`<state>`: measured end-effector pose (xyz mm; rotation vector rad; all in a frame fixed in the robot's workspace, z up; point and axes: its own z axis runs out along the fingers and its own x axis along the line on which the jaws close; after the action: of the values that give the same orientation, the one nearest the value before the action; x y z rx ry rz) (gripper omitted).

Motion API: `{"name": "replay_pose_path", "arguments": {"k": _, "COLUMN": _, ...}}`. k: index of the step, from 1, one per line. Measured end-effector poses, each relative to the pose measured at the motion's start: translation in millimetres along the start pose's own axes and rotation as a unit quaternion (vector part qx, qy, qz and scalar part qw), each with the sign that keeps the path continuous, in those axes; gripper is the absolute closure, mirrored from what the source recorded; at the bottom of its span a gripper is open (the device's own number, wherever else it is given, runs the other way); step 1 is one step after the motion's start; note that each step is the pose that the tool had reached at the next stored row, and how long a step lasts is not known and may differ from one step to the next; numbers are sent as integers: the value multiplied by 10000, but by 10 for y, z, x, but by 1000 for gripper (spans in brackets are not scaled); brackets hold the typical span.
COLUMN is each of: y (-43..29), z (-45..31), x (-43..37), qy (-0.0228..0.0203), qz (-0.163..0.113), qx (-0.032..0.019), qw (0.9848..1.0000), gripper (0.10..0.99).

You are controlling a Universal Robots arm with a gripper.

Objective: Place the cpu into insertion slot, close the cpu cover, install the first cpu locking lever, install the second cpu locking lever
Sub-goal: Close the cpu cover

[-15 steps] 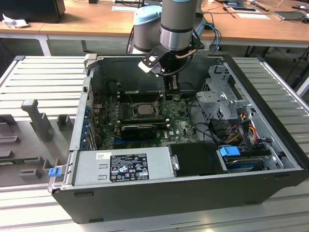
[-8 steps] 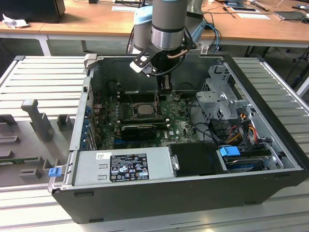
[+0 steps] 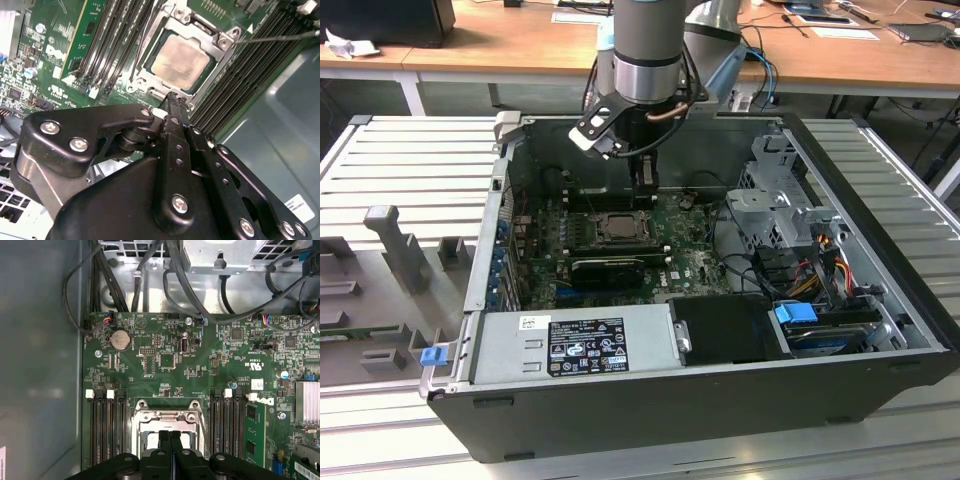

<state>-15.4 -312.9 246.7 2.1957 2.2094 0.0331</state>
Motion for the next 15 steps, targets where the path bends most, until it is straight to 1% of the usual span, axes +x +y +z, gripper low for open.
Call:
{"name": "replay_pose_path", "arguments": {"k": 6, "y": -109, "z": -3, "x": 1, "qy": 0, "qz": 0, "qx": 0, "qw": 10000, "gripper": 980}}
{"name": "replay_pose_path", "arguments": {"k": 9, "y": -141, "z": -1, "x": 1, "qy": 0, "qz": 0, "qx": 0, "qw": 10000, "gripper": 980}}
{"name": "replay_pose_path", "arguments": {"k": 12, "y": -172, "z": 52, "x": -2, "qy": 7, "qz": -49, "qx": 0, "qw": 10000, "gripper": 980}}
{"name": "replay_pose_path", "arguments": {"k": 15, "y": -191, "z": 117, "x": -2, "qy": 14, "qz": -189, "qx": -1, "qw": 9998, "gripper": 980}}
